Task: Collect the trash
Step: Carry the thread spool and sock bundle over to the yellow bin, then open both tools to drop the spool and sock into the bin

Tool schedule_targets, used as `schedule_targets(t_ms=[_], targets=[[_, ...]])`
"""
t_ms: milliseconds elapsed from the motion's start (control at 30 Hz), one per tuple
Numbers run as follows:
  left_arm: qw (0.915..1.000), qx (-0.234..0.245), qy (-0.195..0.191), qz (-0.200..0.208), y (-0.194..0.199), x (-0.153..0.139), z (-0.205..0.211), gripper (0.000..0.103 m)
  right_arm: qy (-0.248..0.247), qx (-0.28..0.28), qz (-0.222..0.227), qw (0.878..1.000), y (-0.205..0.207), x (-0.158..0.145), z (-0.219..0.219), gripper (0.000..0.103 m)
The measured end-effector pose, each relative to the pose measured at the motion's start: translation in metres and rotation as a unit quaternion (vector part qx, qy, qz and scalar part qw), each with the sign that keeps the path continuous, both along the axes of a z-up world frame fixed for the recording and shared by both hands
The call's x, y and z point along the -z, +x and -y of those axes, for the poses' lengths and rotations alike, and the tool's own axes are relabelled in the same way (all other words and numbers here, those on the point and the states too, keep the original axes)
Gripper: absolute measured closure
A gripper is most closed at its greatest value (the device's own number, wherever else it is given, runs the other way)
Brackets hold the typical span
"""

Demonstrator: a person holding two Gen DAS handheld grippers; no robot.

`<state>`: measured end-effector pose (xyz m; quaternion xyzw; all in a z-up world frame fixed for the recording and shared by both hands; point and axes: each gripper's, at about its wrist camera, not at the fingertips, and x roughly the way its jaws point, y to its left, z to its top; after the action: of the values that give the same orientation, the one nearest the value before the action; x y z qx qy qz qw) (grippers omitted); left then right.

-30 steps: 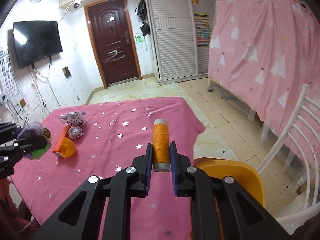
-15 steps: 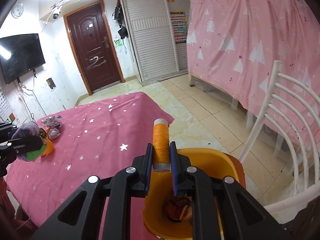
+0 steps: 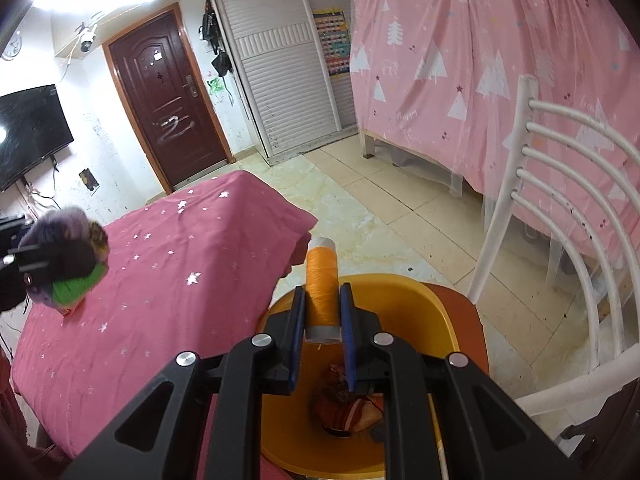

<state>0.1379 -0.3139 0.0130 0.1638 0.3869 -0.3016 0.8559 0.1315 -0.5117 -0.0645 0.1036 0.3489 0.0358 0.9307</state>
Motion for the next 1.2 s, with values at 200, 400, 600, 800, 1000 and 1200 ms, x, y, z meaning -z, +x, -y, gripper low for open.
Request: schedule_targets(t_ms=[200,400,600,800,1000,1200], targets=[[0.9999,0.008,-0.001,-0.010,0.007,0.005,0.024,0.079,0.010,0.006,-0.012,1.000,0.002,0.012,0.007,0.093],[0.9995,0.011,-0.011,-0.026,0.017,0.009,0.040,0.079,0.024,0.016,-0.018,0.999,0.005,0.019,0.016,0.093],[0.9992,0.010,-0.018,-0.034,0.020,0.012,0.045,0.072,0.044,0.024,-0.025,0.998,0.004,0.024,0.024,0.092],[0.9992,0.002,-0.026,-0.032,0.023,0.013,0.044,0.045,0.039,0.021,-0.029,0.999,0.006,0.026,0.022,0.092],[0.9990,-0.001,-0.029,-0.033,0.022,0.012,0.041,0.043,0.041,0.025,-0.027,0.998,0.005,0.026,0.023,0.091],[0.9989,-0.007,-0.035,-0.031,0.021,0.008,0.032,0.043,0.039,0.023,-0.019,0.999,0.004,0.020,0.020,0.089]])
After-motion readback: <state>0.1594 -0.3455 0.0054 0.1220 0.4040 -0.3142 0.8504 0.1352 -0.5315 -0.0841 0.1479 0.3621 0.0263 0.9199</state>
